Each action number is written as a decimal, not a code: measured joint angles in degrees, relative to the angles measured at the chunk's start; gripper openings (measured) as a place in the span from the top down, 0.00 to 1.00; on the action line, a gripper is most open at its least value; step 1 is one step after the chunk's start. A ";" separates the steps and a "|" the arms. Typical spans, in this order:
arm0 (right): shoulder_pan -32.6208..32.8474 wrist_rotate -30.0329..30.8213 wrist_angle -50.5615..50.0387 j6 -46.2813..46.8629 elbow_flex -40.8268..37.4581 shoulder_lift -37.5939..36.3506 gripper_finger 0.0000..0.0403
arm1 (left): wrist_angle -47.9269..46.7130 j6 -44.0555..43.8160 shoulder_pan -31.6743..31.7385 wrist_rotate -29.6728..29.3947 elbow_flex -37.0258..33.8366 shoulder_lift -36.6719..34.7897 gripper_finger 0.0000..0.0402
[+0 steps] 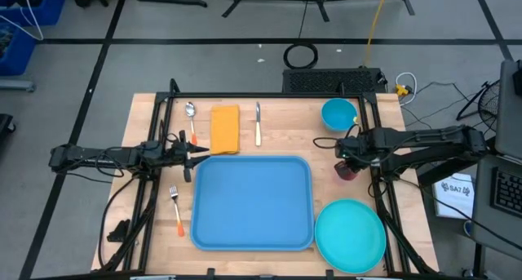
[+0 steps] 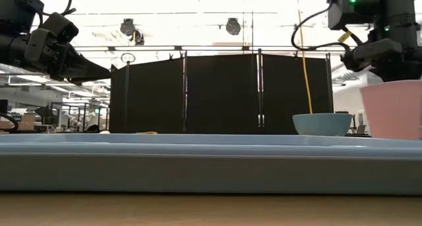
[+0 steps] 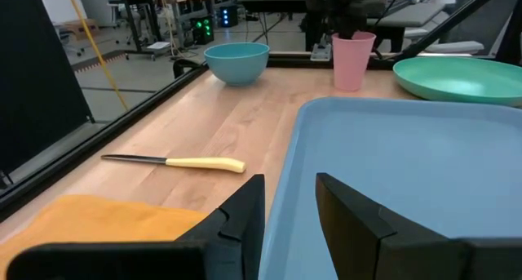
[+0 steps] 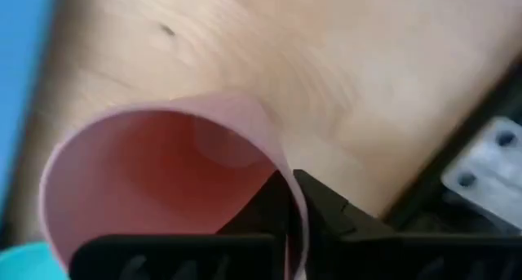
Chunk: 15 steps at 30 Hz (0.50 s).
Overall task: Set up tray
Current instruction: Put the pink cup on the blue serving tray
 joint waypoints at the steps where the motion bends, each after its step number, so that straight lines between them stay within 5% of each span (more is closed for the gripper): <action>1: 0.00 0.46 0.86 -0.41 0.25 0.04 0.99 | 0.00 0.00 0.00 0.00 0.01 0.00 0.71; 15: 0.00 -0.84 30.19 -7.04 7.43 3.57 1.00 | -0.02 -0.07 0.00 -0.01 0.01 0.00 0.71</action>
